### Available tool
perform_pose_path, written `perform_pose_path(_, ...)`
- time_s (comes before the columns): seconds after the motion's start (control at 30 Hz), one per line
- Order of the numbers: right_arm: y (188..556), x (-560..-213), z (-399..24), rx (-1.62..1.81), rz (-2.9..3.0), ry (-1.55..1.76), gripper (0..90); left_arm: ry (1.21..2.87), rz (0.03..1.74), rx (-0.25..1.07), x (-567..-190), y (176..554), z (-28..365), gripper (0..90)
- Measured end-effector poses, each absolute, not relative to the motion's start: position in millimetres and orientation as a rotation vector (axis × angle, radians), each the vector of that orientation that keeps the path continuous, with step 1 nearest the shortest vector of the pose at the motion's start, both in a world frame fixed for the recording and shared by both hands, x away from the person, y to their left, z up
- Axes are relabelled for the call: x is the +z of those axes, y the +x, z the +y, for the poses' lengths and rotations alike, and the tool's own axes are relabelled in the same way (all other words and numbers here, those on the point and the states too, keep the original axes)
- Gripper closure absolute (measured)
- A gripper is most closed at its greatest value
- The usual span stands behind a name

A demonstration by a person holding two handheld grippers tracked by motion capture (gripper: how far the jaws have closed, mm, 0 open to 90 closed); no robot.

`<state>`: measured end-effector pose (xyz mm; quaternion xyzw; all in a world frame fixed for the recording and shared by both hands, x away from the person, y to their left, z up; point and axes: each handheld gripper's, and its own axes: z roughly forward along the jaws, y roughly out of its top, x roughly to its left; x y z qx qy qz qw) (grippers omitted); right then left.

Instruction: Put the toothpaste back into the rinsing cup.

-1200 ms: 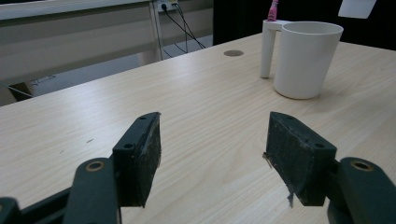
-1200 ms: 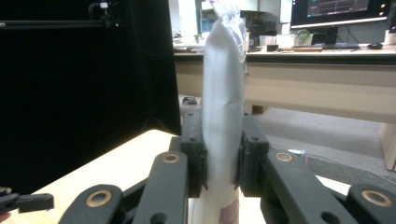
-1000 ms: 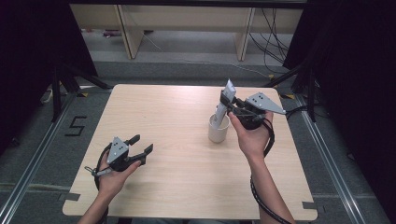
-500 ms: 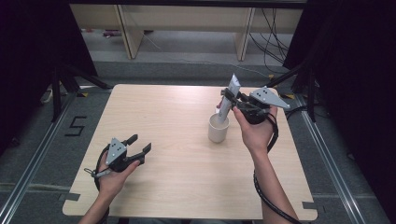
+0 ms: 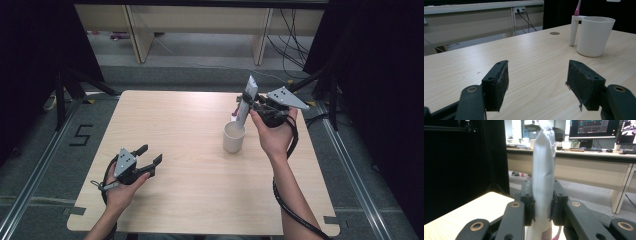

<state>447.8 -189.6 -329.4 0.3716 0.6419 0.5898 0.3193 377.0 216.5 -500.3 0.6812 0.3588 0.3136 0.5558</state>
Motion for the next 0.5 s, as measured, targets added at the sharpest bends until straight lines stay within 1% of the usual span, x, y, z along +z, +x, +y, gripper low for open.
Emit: perform_pose_path(0.5,452.3,-333.1,-184.1,1.533,1.696,0.992,76.6,1.611,0.849,0.739,-500.3,376.9,216.3,33.3)
